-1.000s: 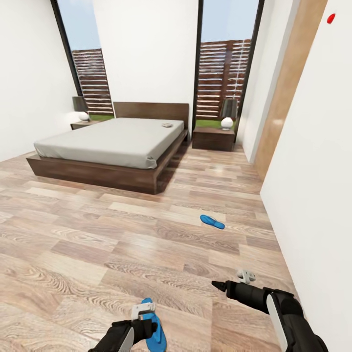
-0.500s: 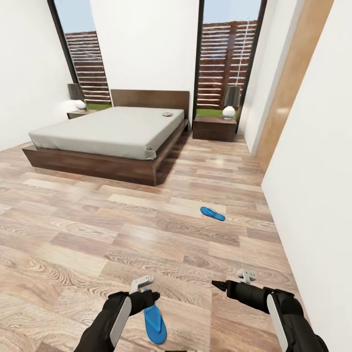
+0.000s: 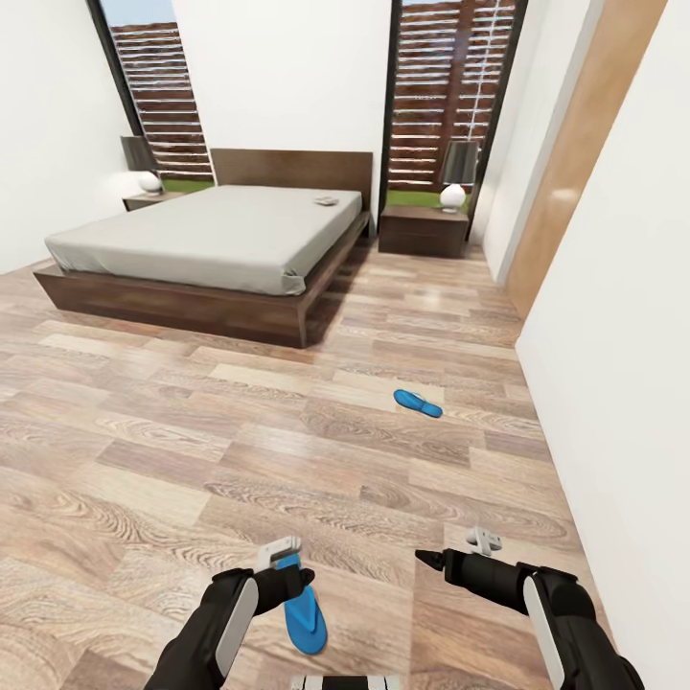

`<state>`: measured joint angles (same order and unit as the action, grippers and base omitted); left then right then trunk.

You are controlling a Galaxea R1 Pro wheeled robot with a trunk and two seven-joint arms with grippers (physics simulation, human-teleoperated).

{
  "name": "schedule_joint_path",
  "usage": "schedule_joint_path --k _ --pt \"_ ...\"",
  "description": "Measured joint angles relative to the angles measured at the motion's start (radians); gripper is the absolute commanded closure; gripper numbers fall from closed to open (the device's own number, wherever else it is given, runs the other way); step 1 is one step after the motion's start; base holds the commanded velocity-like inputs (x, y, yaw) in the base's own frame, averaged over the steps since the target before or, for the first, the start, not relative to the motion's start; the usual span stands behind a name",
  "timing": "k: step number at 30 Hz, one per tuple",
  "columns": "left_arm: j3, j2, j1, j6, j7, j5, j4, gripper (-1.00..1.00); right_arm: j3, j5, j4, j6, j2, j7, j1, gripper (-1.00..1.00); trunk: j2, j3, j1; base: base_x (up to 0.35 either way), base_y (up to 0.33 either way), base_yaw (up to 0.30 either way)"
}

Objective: In the bedroom, move the book from the bed onto either nightstand, and place the two sandals side by side next to the bed.

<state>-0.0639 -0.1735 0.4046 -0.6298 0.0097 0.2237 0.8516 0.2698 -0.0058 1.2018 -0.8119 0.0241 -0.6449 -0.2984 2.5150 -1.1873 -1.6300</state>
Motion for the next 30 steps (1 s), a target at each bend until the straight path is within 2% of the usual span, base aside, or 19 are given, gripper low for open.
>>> schedule_joint_path --k 26,30 --pt "-0.003 0.004 0.0 0.001 -0.001 0.002 0.0 -1.0 0.001 -0.001 0.0 0.0 0.0 0.0 0.0 -1.0 0.006 -0.101 -0.012 0.0 0.0 0.0" --pt "-0.002 0.004 0.0 0.0 -0.001 0.003 0.004 -1.0 -0.003 0.001 -0.001 0.0 0.001 0.003 0.0 -1.0 0.006 -0.101 -0.012 0.0 0.0 0.0"
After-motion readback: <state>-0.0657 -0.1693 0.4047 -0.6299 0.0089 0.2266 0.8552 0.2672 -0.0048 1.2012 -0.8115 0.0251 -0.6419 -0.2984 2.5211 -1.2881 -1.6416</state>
